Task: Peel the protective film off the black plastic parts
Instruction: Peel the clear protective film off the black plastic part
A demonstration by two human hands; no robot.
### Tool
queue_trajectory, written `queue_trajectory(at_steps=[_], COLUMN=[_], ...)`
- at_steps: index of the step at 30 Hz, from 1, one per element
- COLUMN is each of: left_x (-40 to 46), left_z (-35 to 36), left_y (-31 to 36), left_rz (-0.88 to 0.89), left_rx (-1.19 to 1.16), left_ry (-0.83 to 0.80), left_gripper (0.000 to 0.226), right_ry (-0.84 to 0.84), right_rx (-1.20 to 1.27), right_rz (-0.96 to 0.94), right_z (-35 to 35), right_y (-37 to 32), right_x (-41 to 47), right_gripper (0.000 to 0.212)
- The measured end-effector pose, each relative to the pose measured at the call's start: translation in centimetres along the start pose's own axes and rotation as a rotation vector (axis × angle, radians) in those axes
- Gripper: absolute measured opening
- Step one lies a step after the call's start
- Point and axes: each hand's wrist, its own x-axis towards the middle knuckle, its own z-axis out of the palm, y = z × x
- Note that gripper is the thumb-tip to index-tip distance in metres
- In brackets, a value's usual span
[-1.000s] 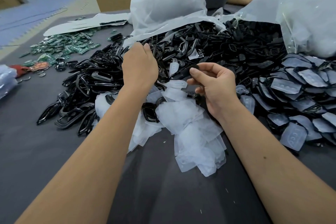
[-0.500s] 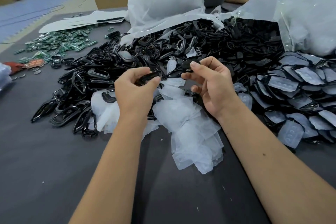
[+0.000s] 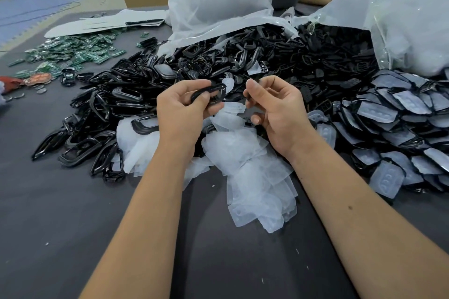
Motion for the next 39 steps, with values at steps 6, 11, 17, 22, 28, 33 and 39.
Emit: queue_trajectory(at_steps=[6, 11, 17, 22, 28, 33, 39], left_x=[0.2, 0.4, 0.2, 0.3, 0.3, 0.1, 0.1], left_z=[0.3, 0.6, 0.8, 0.8, 1.1, 1.1, 1.2], left_y=[-0.5, -0.1, -0.1, -0.7, -0.9, -0.9, -1.1], left_rz=[0.046, -0.071, -0.025, -0.011, -0.023, -0.007, 0.010], left_rx=[0.116, 0.019, 0.042, 0.110, 0.148, 0.147, 0.197], left_ry=[-0.030, -0.014, -0.053, -0.087, -0.072, -0.057, -0.060], left_gripper=[0.023, 0.035, 0.039, 0.018, 0.022, 0.024, 0.024], right_ry=[0.011, 0.057, 0.121, 0.119, 0.174, 0.131, 0.142], right_rx=[-0.176, -0.253, -0.208, -0.299, -0.515, -0.536, -0.658], right_rz=[-0.102, -0.125, -0.107, -0.160, -0.234, -0.251, -0.303], right_z=[0.1, 0.2, 0.5, 0.6, 0.3, 0.1, 0.6], right_y=[0.7, 0.9, 0.9, 1.2, 2.1, 2.1, 1.8], right_x=[-0.1, 0.0, -0.2, 0.2, 0.8, 0.7, 0.4], right_gripper=[0.013, 0.016, 0.011, 0.009, 0.006, 0.009, 0.004])
